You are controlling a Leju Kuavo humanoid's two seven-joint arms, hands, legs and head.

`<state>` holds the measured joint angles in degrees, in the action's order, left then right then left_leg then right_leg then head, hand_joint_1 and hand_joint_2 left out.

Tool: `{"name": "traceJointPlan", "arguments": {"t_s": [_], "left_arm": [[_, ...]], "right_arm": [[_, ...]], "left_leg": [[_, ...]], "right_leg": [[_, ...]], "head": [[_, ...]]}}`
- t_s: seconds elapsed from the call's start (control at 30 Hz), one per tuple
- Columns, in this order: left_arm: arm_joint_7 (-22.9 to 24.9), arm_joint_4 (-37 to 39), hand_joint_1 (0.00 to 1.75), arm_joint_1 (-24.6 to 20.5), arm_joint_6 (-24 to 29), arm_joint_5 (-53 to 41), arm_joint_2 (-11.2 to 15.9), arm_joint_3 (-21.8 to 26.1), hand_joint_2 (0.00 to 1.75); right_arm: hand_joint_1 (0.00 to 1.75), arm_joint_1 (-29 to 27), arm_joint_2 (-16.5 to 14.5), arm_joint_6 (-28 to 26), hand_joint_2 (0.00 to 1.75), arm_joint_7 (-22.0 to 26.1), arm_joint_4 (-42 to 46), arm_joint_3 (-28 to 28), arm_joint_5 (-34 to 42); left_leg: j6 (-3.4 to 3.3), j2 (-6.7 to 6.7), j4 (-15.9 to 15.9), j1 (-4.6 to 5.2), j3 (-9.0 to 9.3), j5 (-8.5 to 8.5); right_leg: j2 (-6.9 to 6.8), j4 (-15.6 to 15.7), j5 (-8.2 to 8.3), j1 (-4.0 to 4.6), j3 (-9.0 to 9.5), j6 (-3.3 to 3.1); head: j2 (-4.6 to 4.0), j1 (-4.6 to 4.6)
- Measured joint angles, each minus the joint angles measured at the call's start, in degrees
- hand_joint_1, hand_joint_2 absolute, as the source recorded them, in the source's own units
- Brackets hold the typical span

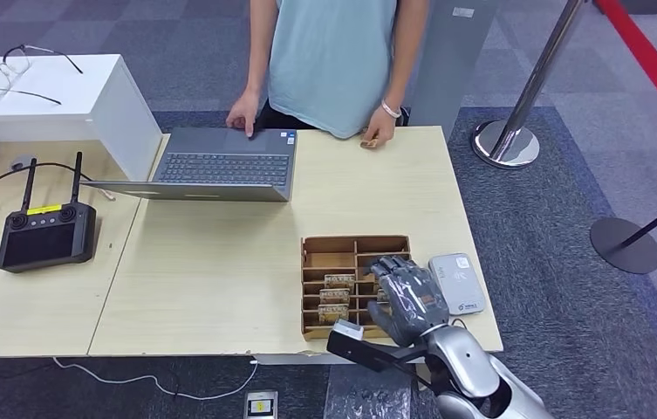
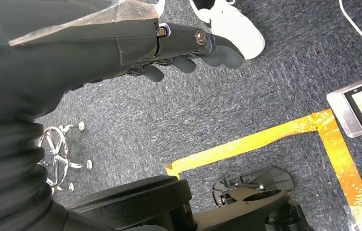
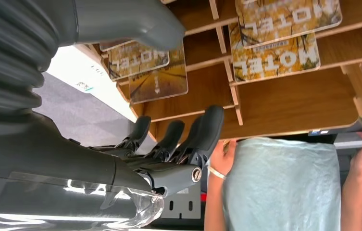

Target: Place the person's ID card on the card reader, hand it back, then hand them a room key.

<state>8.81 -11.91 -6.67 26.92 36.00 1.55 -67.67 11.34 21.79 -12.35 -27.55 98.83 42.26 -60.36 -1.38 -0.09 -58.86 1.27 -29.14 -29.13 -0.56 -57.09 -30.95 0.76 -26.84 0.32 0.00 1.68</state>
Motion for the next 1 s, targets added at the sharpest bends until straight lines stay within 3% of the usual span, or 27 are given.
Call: {"name": "traceJointPlan", "arguments": {"t_s": [0.3,0.7,1.0], "left_arm": [[0.02,0.0,0.0,0.01,-0.41,-0.09,0.0,0.0,1.75],[0.33,0.0,0.0,0.03,-0.65,-0.37,0.05,0.0,1.75],[0.34,0.0,0.0,0.07,-0.65,-0.41,0.09,0.0,1.75]], "right_arm": [[0.48,0.0,0.02,-0.58,1.75,-0.63,-0.54,0.21,0.36],[0.65,0.48,0.22,-0.94,1.75,-1.93,-0.51,-0.07,0.47],[0.55,1.25,1.5,-0.84,1.75,-2.96,0.09,-1.55,0.82]], "left_leg": [[0.0,0.0,0.0,0.0,0.0,0.0],[0.0,0.01,0.0,0.0,0.01,0.0],[0.0,0.01,0.0,0.0,0.02,0.0]], "right_leg": [[0.0,0.0,0.0,0.0,0.0,0.0],[0.0,0.0,0.0,0.0,0.0,0.0],[0.0,0.01,0.0,-0.01,0.0,0.0]], "head": [[0.0,0.0],[0.0,0.0],[0.0,0.01]]}}
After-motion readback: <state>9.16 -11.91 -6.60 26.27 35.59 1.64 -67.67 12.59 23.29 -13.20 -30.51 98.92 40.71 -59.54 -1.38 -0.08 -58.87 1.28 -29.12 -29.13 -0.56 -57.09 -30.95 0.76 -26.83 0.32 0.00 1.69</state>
